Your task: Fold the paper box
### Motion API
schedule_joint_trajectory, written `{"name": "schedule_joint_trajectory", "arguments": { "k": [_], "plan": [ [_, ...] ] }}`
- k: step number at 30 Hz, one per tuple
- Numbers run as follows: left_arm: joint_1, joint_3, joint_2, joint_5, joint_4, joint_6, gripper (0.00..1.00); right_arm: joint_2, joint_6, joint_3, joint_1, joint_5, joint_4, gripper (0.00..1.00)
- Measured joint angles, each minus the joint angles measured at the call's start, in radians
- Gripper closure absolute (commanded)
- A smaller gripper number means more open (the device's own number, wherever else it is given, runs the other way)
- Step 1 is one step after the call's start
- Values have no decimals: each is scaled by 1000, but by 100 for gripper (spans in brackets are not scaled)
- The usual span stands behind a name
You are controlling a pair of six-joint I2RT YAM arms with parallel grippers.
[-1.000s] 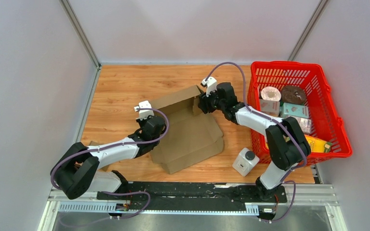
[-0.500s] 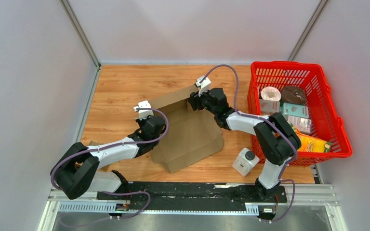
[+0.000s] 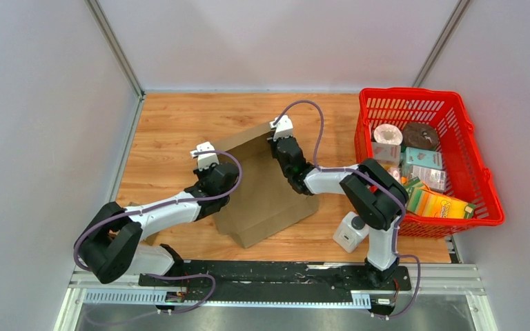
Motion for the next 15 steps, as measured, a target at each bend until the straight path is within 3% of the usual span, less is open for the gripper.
{"name": "schedule_joint_trajectory", "arguments": {
  "k": [7, 8, 9, 10, 11, 12, 13, 14, 15],
  "plan": [
    [0, 10, 4, -35, -96, -164, 100, 47, -84, 6, 93, 248, 116, 98],
    [0, 10, 4, -41, -103, -182, 100, 48, -96, 6, 99, 255, 126, 88],
    [0, 10, 4, -44, -106, -193, 100, 48, -99, 6, 101, 252, 126, 71],
    [0, 10, 4, -46, -109, -202, 98, 47, -98, 7, 99, 245, 122, 32],
    [0, 10, 4, -47, -110, -206, 93, 41, -102, 8, 95, 239, 104, 18],
    [0, 10, 4, -45, -111, -204, 86, 31, -88, 6, 89, 231, 77, 10],
    [-1, 13, 4, -42, -111, -201, 67, 17, -83, 6, 82, 211, 28, 0],
    [0, 14, 3, -32, -112, -197, 60, -3, -62, 4, 77, 194, -24, 0],
    [0, 14, -2, -22, -118, -187, 39, -31, -23, 4, 72, 177, -109, 0]
  ]
}}
